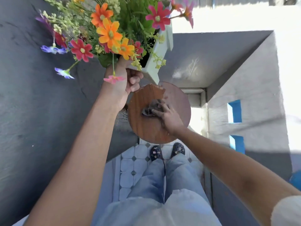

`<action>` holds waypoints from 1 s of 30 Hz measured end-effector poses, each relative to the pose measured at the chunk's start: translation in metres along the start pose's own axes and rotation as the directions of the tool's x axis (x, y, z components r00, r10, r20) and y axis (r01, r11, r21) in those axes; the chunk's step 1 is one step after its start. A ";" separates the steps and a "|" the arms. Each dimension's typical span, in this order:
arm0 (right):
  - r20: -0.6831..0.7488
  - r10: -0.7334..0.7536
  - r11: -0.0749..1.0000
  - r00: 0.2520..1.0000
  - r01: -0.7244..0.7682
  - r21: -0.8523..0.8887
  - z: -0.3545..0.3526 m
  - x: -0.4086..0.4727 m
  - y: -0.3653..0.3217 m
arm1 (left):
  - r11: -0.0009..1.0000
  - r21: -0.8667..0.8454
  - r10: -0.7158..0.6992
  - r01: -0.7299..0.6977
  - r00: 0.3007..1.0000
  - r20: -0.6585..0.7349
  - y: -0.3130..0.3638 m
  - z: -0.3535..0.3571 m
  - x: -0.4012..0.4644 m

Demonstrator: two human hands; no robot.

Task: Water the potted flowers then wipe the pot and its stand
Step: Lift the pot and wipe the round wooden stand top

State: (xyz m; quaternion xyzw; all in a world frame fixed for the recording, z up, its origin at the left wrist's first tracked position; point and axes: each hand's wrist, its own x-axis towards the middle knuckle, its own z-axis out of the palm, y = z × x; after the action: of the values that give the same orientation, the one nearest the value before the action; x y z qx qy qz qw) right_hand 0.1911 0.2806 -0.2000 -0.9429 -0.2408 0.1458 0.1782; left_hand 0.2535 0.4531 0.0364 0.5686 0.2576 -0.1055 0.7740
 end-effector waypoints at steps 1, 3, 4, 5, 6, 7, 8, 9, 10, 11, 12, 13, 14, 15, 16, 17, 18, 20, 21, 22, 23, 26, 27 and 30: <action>-0.051 0.076 0.997 0.996 -0.074 0.032 -0.010 0.008 0.020 | 1.000 0.002 0.000 0.000 1.000 -0.006 0.000 0.000 0.001; -0.133 0.192 0.979 0.972 -0.181 0.091 -0.023 0.021 0.054 | 1.000 0.016 -0.003 0.003 1.000 -0.022 -0.001 0.001 0.004; -0.148 0.224 0.971 0.963 -0.209 0.113 -0.028 0.026 0.066 | 1.000 0.020 -0.001 0.001 1.000 -0.025 0.000 0.001 0.005; -0.151 0.248 0.965 0.957 -0.230 0.124 -0.030 0.029 0.071 | 1.000 0.020 0.005 -0.005 1.000 -0.021 0.000 0.002 0.007; -0.158 0.263 0.961 0.952 -0.243 0.135 -0.031 0.031 0.072 | 1.000 0.018 0.011 -0.011 1.000 -0.015 0.001 0.003 0.008; -0.166 0.271 0.957 0.948 -0.248 0.148 -0.030 0.030 0.068 | 1.000 0.014 0.015 -0.015 1.000 -0.011 0.002 0.003 0.010; -0.177 0.267 0.958 0.947 -0.241 0.157 -0.027 0.028 0.062 | 1.000 0.011 0.020 -0.020 1.000 -0.011 0.003 0.004 0.012; -0.179 0.244 0.964 0.953 -0.218 0.152 -0.023 0.024 0.053 | 1.000 0.010 0.024 -0.024 1.000 -0.011 0.005 0.005 0.014; -0.159 0.206 0.973 0.966 -0.184 0.141 -0.017 0.018 0.042 | 1.000 0.009 0.028 -0.028 1.000 -0.012 0.006 0.005 0.017; -0.110 0.155 0.982 0.982 -0.140 0.130 -0.009 0.011 0.028 | 0.999 0.005 0.033 -0.032 0.999 -0.012 0.008 0.006 0.019; -0.051 0.085 0.989 0.995 -0.078 0.128 0.000 0.005 0.013 | 0.999 0.001 0.038 -0.038 0.999 -0.015 0.011 0.007 0.021; 0.005 0.006 0.992 1.000 -0.006 0.130 0.007 -0.001 -0.002 | 0.999 -0.001 0.044 -0.044 0.999 -0.023 0.014 0.009 0.023; 0.045 -0.077 0.989 0.996 0.070 0.134 0.014 -0.004 -0.018 | 0.999 0.001 0.050 -0.050 0.998 -0.032 0.016 0.010 0.024; 0.074 -0.153 0.980 0.986 0.141 0.141 0.021 -0.004 -0.033 | 0.998 0.006 0.055 -0.055 0.998 -0.042 0.019 0.011 0.026; 0.087 -0.214 0.968 0.973 0.200 0.154 0.028 -0.002 -0.046 | 0.998 0.007 0.058 -0.057 0.997 -0.048 0.020 0.013 0.027; 0.098 -0.268 0.954 0.959 0.250 0.164 0.033 0.002 -0.058 | 0.998 0.007 0.057 -0.057 0.997 -0.051 0.022 0.014 0.028; 0.111 -0.314 0.943 0.943 0.296 0.155 0.038 0.008 -0.066 | 0.998 0.007 0.055 -0.055 0.997 -0.053 0.023 0.015 0.029; 0.151 -0.382 0.923 0.912 0.367 0.118 0.039 0.022 -0.077 | 0.999 0.009 0.052 -0.051 0.997 -0.059 0.023 0.016 0.032; 0.150 -0.401 0.916 0.904 0.388 0.106 0.034 0.029 -0.077 | 0.999 0.011 0.051 -0.050 0.997 -0.060 0.024 0.016 0.033; 0.136 -0.410 0.911 0.902 0.401 0.093 0.028 0.039 -0.072 | 0.999 0.014 0.051 -0.050 0.997 -0.059 0.023 0.015 0.034; 0.112 -0.398 0.917 0.910 0.392 0.070 0.019 0.048 -0.062 | 0.999 0.016 0.049 -0.048 0.997 -0.055 0.023 0.015 0.035; -0.058 -0.112 0.994 0.992 0.111 -0.017 -0.011 0.079 0.001 | 0.999 0.016 0.043 -0.042 0.997 -0.057 0.022 0.013 0.037; -0.148 0.048 0.999 0.988 -0.048 0.003 -0.021 0.085 0.023 | 0.999 0.020 0.040 -0.039 0.997 -0.063 0.022 0.012 0.038; -0.183 0.286 0.954 0.941 -0.262 0.144 -0.030 0.094 0.052 | 0.999 0.040 0.033 -0.030 0.997 -0.076 0.021 0.009 0.044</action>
State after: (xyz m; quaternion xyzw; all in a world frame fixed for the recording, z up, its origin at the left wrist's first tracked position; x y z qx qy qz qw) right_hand 0.3021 0.2771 -0.2121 -0.9649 -0.0789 0.0868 0.2349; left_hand 0.3023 0.4577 0.0331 0.5911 0.2760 -0.0762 0.7541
